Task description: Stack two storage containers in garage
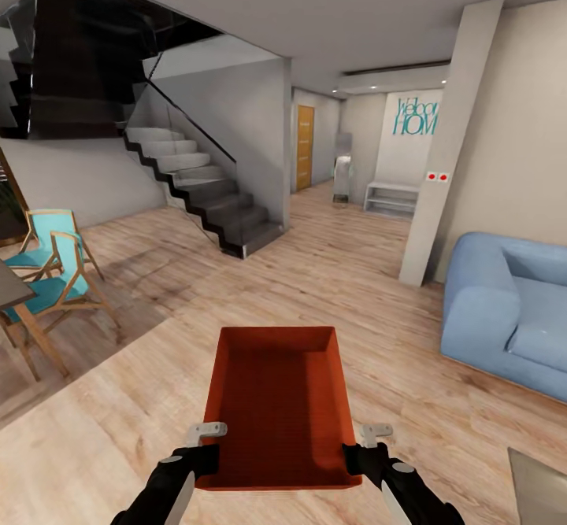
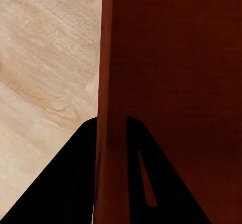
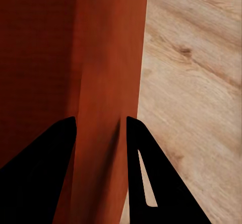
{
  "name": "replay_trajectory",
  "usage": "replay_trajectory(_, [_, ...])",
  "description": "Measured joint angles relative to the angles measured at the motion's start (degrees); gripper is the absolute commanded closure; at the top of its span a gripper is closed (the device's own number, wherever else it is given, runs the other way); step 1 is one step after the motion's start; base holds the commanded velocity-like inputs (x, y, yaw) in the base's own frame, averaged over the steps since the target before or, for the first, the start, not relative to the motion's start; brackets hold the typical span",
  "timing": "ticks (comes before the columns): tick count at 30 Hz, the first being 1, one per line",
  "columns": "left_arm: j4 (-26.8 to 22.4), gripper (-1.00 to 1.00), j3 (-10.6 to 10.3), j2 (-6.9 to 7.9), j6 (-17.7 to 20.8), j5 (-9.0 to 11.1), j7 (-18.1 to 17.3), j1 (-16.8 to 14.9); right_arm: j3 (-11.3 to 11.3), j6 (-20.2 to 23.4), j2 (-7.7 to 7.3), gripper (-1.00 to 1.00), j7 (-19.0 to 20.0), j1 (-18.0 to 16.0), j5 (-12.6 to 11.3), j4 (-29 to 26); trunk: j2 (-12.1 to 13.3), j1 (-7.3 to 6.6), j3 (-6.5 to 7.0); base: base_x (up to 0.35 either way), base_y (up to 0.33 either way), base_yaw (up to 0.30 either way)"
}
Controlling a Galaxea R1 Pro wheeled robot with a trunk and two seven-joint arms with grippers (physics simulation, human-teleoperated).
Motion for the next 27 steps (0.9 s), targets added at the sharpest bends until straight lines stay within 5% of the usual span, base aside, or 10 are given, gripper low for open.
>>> replay_trajectory(11, [0.01,1.0,0.04,-0.02,0.0,-0.03,-0.02,-0.01,0.0,0.01,0.0,1.0,0.0,0.01,0.0,-0.02,0.0,0.0,0.0,0.329,0.0,-0.135])
replay_trajectory(27, [0.0,1.0,0.04,-0.01,0.0,-0.02,-0.01,0.0,-0.01,0.0,0.0,1.0,0.01,0.0,0.02,-0.01,0.0,0.0,0.0,0.329,0.0,-0.007])
